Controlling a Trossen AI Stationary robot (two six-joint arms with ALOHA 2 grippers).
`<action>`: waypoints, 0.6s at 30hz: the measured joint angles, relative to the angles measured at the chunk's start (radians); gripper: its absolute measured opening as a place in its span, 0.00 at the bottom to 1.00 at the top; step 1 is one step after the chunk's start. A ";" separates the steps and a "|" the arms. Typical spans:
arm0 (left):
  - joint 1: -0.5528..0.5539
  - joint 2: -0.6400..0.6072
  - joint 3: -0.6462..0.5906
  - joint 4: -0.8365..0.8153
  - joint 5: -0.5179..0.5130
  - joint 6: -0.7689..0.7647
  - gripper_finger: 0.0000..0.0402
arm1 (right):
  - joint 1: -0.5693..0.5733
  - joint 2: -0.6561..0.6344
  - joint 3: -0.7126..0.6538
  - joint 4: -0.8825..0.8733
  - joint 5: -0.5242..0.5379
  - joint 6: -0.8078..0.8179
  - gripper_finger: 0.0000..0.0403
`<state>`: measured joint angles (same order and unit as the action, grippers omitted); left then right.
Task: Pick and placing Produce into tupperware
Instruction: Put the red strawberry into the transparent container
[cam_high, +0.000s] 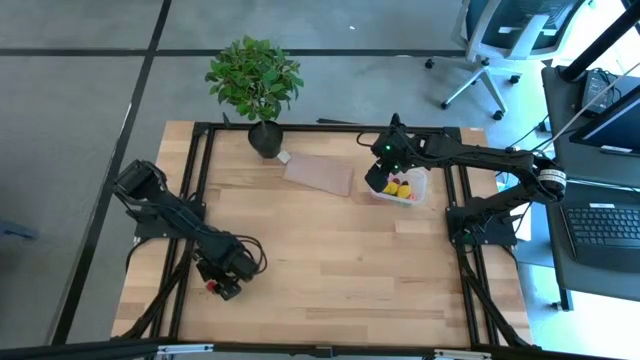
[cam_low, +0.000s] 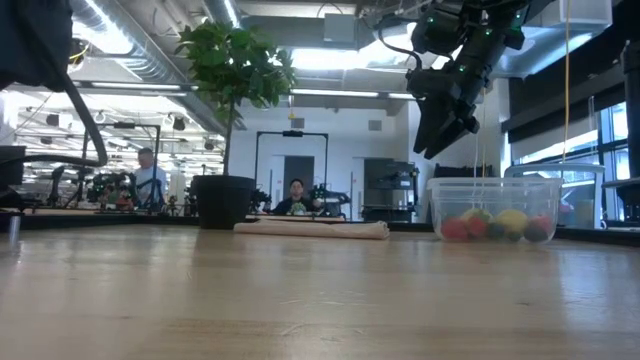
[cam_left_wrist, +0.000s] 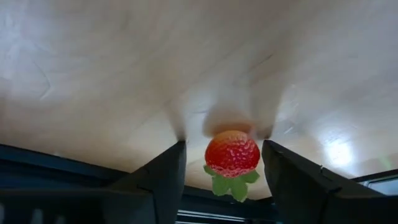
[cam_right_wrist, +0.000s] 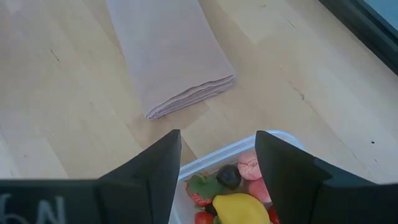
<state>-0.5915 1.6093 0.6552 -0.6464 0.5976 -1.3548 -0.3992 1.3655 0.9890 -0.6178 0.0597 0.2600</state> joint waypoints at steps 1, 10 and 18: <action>0.000 0.000 0.000 0.000 0.000 0.000 0.49 | 0.000 0.000 0.000 0.000 0.000 0.000 0.52; -0.001 0.000 -0.001 0.000 -0.003 -0.003 0.43 | 0.000 0.000 0.000 0.000 0.000 0.000 0.52; 0.000 0.000 -0.001 0.001 -0.005 0.009 0.31 | 0.000 0.000 0.000 0.000 0.000 0.000 0.52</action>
<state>-0.5919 1.6096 0.6544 -0.6453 0.5930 -1.3456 -0.3992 1.3655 0.9890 -0.6178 0.0597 0.2600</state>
